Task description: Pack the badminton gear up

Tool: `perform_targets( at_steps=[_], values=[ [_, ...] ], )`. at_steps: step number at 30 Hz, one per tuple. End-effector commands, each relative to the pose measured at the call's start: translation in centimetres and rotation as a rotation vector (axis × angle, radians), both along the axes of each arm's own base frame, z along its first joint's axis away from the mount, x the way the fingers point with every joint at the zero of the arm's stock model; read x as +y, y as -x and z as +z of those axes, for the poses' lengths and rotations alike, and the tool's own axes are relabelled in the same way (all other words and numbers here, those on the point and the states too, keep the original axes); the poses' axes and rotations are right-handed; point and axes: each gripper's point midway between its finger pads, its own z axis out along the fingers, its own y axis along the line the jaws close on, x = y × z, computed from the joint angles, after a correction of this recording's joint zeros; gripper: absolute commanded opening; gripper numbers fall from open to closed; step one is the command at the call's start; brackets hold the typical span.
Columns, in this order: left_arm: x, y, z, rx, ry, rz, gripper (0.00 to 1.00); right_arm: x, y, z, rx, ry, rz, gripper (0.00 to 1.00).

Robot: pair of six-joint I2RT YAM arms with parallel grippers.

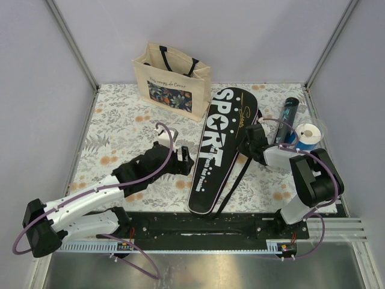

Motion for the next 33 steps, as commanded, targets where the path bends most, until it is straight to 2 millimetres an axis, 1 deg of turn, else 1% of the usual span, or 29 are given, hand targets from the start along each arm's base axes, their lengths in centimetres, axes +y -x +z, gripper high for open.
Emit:
perform_targets(
  at_steps=[1,3,5,7,9,11,15,17,19,20,22,25,26,29,30,33],
  values=[
    [-1.0,1.1,-2.6,0.066,-0.001,-0.073,0.86,1.7,0.3,2.7,-0.060,-0.150,0.002,0.20],
    [-1.0,1.7,-4.2,0.125,-0.011,-0.068,0.86,2.1,0.3,4.1,-0.077,-0.203,-0.012,0.11],
    [-0.8,2.5,-5.8,0.193,-0.022,-0.057,0.85,3.2,0.7,5.5,-0.066,-0.276,0.000,0.02],
    [-0.4,3.0,-6.8,0.205,-0.037,-0.052,0.83,3.6,0.8,6.6,-0.054,-0.332,-0.015,0.00],
    [-0.6,3.9,-6.8,0.169,-0.043,-0.081,0.79,4.4,0.9,7.7,-0.041,-0.386,-0.012,0.00],
    [-1.0,4.7,-6.1,0.113,-0.054,-0.126,0.78,4.7,1.0,8.5,-0.024,-0.414,-0.014,0.00],
    [-1.9,6.2,-4.2,0.007,-0.096,-0.252,0.75,4.6,0.8,9.8,-0.032,-0.448,-0.036,0.00],
    [-2.1,7.2,-3.9,-0.020,-0.124,-0.333,0.72,4.4,0.7,10.2,-0.028,-0.460,-0.050,0.00],
    [-2.5,8.8,-3.9,-0.067,-0.167,-0.449,0.67,4.3,0.7,10.8,-0.030,-0.488,-0.062,0.00],
    [-2.6,9.3,-3.8,-0.088,-0.187,-0.477,0.66,4.3,0.7,11.0,-0.028,-0.500,-0.067,0.00],
    [-2.6,10.0,-3.5,-0.122,-0.212,-0.505,0.67,4.2,0.7,11.5,-0.023,-0.530,-0.071,0.00],
    [-3.1,11.3,-3.6,-0.192,-0.254,-0.552,0.73,3.9,0.6,12.2,-0.021,-0.566,-0.080,0.00],
    [-3.4,12.1,-3.8,-0.221,-0.274,-0.582,0.75,3.8,0.6,12.3,-0.019,-0.572,-0.089,0.00],
    [-3.8,13.6,-4.9,-0.285,-0.358,-0.609,0.78,3.6,0.5,12.8,-0.018,-0.586,-0.094,0.00],
    [-3.9,13.6,-5.3,-0.305,-0.392,-0.598,0.79,3.4,0.4,12.9,-0.017,-0.593,-0.097,0.00],
    [-4.8,14.9,-6.4,-0.377,-0.462,-0.617,0.81,3.2,0.3,13.0,-0.006,-0.615,-0.109,0.00]
  ],
)
